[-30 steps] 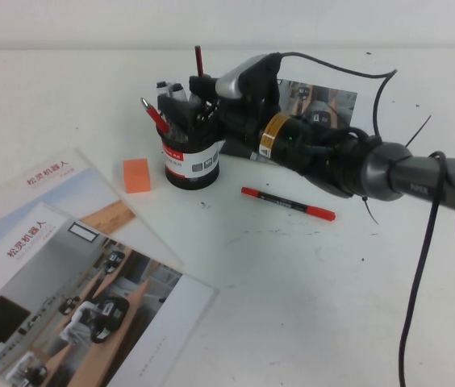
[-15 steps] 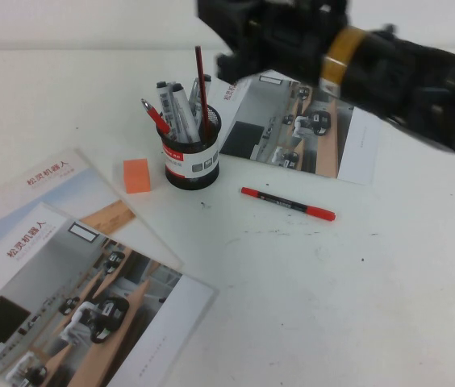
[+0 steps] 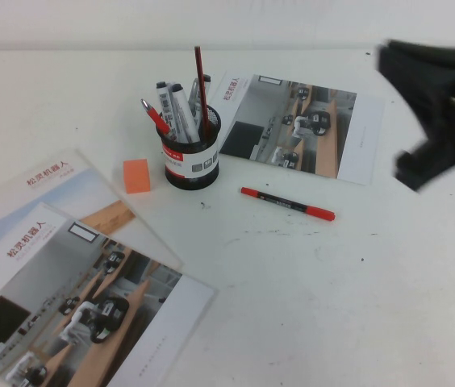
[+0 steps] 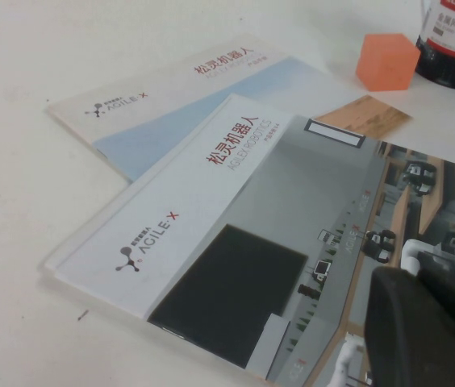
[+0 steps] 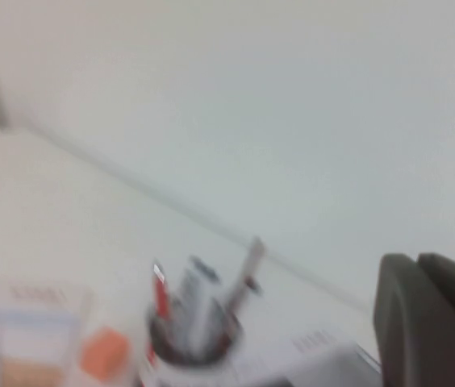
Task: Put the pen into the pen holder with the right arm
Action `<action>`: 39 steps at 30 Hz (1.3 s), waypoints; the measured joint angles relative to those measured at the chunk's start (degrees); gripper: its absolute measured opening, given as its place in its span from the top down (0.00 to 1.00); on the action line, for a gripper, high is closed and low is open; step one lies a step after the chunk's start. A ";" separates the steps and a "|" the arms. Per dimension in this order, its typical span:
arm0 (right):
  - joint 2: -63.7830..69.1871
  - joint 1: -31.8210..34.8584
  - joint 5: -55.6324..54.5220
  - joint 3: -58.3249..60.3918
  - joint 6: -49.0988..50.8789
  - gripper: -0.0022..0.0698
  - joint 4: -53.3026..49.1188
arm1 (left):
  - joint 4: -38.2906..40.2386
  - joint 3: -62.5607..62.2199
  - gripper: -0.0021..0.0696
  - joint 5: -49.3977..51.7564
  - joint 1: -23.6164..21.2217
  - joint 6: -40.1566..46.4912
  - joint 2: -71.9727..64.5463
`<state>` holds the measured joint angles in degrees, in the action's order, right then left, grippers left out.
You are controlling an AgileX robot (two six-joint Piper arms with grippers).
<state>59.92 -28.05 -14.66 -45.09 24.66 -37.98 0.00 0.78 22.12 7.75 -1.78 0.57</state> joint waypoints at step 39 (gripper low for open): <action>-45.79 27.48 12.99 40.30 0.73 1.00 8.00 | 0.00 0.00 0.97 0.00 0.00 0.00 0.00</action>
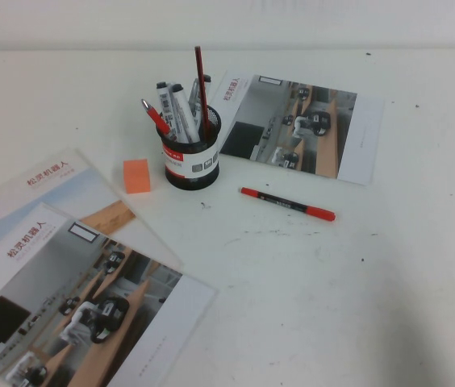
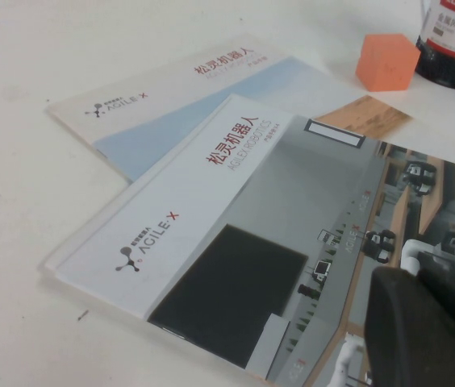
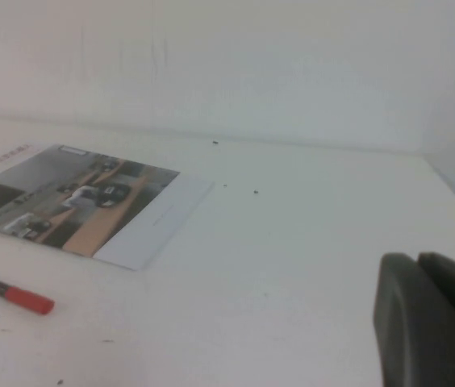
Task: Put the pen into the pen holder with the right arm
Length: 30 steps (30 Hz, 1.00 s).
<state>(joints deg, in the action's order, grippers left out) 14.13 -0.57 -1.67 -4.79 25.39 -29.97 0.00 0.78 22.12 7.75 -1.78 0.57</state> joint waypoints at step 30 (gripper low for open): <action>-14.59 0.03 21.46 6.29 -21.21 1.00 37.07 | 0.00 0.00 0.97 0.00 0.00 0.00 0.00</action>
